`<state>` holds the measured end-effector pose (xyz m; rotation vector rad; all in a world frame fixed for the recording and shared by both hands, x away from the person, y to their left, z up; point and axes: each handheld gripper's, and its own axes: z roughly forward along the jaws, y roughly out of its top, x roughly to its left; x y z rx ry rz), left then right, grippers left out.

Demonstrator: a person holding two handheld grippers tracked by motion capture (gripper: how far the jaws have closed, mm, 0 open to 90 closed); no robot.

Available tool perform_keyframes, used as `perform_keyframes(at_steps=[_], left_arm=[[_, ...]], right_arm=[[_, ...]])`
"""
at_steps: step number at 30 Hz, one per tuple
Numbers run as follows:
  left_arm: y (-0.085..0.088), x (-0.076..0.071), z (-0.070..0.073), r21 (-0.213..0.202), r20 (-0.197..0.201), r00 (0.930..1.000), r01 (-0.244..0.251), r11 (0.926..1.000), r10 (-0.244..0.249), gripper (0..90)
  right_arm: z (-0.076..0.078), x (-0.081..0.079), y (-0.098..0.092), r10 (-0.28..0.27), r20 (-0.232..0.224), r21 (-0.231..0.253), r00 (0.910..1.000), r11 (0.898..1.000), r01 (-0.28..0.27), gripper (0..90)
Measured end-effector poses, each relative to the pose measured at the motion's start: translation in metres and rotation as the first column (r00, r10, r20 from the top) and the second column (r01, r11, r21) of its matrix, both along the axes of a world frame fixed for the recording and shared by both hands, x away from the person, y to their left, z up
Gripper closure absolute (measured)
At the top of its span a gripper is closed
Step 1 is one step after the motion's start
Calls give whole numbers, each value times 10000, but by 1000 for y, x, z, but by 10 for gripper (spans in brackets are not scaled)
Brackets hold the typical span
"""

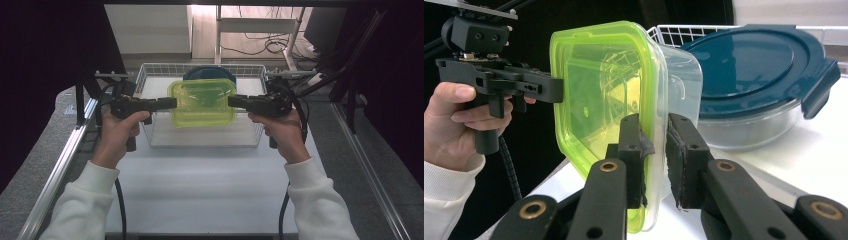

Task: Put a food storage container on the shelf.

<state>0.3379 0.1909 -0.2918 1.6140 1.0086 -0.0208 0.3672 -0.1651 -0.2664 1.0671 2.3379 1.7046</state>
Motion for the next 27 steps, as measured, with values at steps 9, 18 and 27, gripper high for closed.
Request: perform_keyframes(at_steps=[9, 18, 27], left_arm=[[-4, 17, 14, 165, 58, 10000, -58, 9998, 57, 799], [-10, 38, 27, 105, -96, 10000, -2, 9999, 3, 799], [-13, 53, 43, 286, -194, 9998, 18, 9996, -13, 799]], right_arm=[[8, 15, -2, -172, 5, 27, 9999, 9998, 172, 773], [19, 33, -7, -498, -195, 131, 9986, 9987, 500, 779], [32, 45, -10, -665, -334, 157, 9972, 9976, 671, 780]])
